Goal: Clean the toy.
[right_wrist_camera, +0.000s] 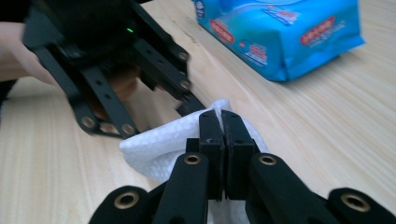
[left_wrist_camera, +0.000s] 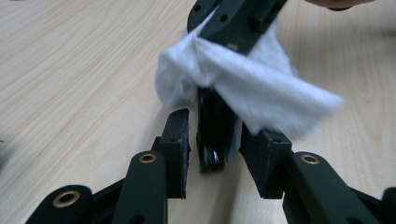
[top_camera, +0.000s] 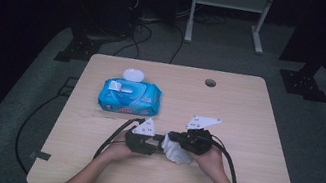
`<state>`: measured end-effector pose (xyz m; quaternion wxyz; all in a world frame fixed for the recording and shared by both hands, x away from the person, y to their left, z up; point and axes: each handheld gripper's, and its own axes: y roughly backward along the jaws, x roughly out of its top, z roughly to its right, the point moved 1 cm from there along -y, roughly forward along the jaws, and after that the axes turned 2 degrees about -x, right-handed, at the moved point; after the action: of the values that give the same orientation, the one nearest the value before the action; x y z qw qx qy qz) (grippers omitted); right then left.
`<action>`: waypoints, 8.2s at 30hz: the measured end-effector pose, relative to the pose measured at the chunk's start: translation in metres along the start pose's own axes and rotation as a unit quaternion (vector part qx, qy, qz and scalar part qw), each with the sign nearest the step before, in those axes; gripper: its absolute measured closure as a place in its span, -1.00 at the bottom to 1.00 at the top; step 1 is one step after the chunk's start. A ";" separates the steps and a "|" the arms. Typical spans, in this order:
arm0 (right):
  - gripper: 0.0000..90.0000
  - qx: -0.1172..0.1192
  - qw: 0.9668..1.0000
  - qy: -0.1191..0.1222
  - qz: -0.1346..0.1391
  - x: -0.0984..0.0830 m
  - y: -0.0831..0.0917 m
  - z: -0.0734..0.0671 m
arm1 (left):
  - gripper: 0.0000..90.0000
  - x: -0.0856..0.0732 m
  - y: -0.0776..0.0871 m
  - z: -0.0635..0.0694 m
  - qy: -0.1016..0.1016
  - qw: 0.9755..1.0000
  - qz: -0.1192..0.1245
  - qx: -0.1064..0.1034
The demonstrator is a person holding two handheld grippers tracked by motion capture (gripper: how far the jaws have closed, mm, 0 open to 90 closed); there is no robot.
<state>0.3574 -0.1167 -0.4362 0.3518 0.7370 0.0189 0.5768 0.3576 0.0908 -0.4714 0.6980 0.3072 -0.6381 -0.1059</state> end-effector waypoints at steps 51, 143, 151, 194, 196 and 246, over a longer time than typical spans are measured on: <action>0.96 -0.088 0.995 0.020 0.040 0.008 0.051 0.012 | 0.58 0.006 -0.010 0.001 0.000 1.000 0.006 -0.003; 0.96 -0.043 0.999 -0.018 0.009 -0.024 0.043 0.018 | -0.39 -0.006 0.000 0.008 -0.074 0.997 -0.035 0.010; 0.95 -0.051 0.998 -0.023 -0.035 -0.034 0.020 0.025 | -0.66 -0.008 -0.007 0.006 -0.036 0.998 -0.039 0.022; 0.91 -0.009 0.999 0.032 -0.042 -0.027 -0.011 -0.013 | -0.48 -0.009 -0.013 0.005 -0.036 0.997 -0.063 0.038; 0.91 -0.014 0.998 0.035 -0.043 -0.026 -0.009 -0.011 | -0.48 -0.009 -0.013 0.005 -0.036 0.997 -0.061 0.038; 0.93 -0.035 0.998 0.022 -0.050 -0.016 -0.013 0.001 | -0.48 -0.006 -0.011 0.004 -0.032 0.998 -0.051 0.036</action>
<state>0.3574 -0.1149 -0.4568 0.4053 0.7096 0.0428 0.5748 0.3557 0.0849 -0.4825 0.6596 0.3609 -0.6468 -0.1280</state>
